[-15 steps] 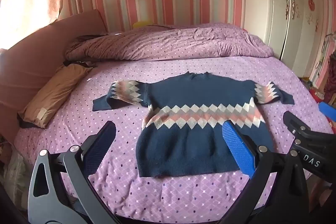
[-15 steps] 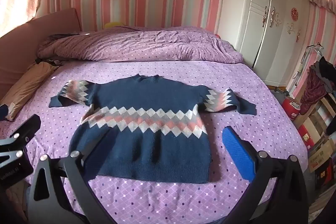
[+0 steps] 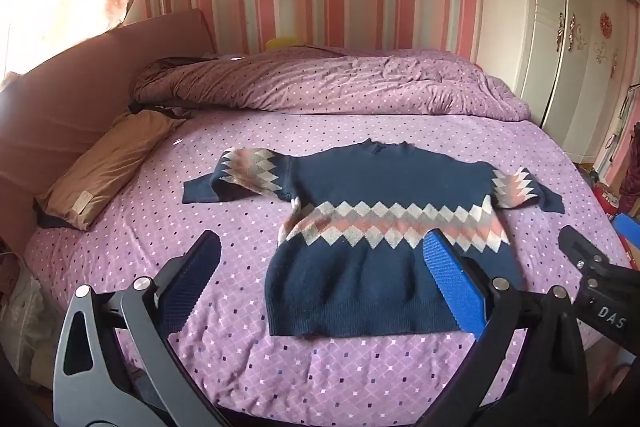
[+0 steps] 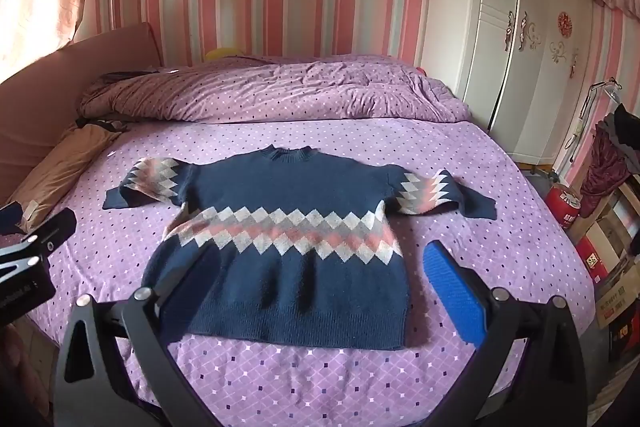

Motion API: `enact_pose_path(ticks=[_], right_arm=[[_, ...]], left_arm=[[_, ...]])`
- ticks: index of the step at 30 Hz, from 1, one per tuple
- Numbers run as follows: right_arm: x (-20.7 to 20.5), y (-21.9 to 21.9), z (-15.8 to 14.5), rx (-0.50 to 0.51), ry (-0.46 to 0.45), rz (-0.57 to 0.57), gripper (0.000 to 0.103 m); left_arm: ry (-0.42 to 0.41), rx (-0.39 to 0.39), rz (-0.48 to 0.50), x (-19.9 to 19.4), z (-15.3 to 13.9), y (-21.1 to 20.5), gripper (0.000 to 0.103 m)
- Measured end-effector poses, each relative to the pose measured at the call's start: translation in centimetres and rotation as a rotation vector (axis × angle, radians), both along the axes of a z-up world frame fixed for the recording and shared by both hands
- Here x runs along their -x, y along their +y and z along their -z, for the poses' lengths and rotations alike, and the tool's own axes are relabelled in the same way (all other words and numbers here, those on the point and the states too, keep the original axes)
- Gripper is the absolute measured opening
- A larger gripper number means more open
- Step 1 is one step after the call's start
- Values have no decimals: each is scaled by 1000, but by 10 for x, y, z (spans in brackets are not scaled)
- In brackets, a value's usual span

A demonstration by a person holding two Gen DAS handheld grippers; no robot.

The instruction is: Fold small clothes

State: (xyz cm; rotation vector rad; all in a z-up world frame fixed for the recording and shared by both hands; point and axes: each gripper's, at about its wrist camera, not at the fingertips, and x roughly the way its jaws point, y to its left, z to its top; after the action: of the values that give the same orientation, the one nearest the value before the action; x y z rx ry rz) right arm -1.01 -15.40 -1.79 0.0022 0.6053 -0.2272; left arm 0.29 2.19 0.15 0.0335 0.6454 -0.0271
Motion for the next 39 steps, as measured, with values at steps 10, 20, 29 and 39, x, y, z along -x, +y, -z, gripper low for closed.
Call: enact_pose_path(ticks=[10, 20, 29, 39], right_arm=[[3, -2, -5, 0, -2, -5, 101], [2, -3, -7, 5, -2, -9, 101], [2, -3, -7, 3, -5, -9, 101], [0, -3, -9, -2, -1, -11, 101]], left_arm=[[4, 8, -7, 1, 4, 4, 100], [16, 14, -1, 0, 6, 6, 100], [12, 10, -5, 0, 4, 4, 100], [17, 14, -4, -3, 3, 5, 100]])
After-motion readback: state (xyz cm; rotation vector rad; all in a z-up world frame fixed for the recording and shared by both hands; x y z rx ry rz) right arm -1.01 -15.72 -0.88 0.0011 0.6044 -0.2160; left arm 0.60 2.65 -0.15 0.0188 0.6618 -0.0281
